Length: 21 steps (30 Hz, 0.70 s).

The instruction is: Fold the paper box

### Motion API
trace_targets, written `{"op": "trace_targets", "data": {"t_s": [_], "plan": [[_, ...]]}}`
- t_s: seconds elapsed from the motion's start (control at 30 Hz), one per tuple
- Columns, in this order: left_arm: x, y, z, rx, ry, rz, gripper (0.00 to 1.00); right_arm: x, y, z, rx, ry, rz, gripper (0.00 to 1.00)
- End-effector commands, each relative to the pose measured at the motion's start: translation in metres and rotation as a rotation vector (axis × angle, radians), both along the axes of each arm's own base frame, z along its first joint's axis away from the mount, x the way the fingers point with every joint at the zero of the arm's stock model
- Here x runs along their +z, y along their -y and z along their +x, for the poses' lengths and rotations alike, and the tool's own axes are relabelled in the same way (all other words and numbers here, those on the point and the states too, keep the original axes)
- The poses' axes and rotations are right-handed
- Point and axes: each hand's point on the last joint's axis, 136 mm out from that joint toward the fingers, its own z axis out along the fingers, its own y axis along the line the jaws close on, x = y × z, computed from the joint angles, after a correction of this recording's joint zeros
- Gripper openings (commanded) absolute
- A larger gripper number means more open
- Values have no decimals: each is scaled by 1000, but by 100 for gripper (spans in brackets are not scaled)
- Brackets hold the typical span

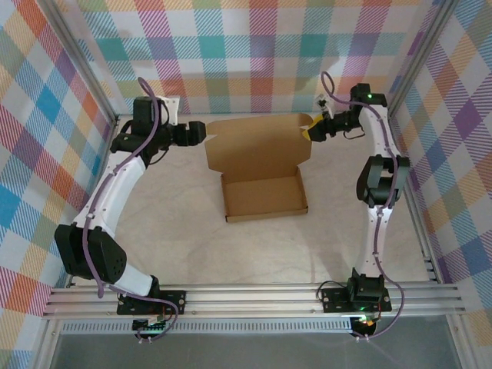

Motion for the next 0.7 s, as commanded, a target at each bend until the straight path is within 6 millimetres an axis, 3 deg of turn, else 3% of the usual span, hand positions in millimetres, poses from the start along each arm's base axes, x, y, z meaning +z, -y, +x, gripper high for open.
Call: {"op": "trace_targets", "data": {"t_s": [0.0,0.07,0.17,0.23,0.43,0.53,0.67], "plan": [[-1,-8,-4,-1,-27,39,85,-4,-10,-22,85,-30,-21,65],[-2,-10,-3,-13,-37,57,85,-4,-10,-23,91,-21,-32,48],[0,-11,1,-42,-42,96,86,0,-10,-27,110,5,-44,8],[3,-13,4,-59,-38,125,86,2,-11,-31,128,29,-60,1],[14,-10,13,-139,-37,182,87,-2,-17,-32,136,177,-187,0],[0,-10,20,-138,-73,185,87,3,-24,-27,119,292,-200,0],[-33,-15,28,-85,-91,142,87,15,-32,-26,100,393,-193,0]]}}
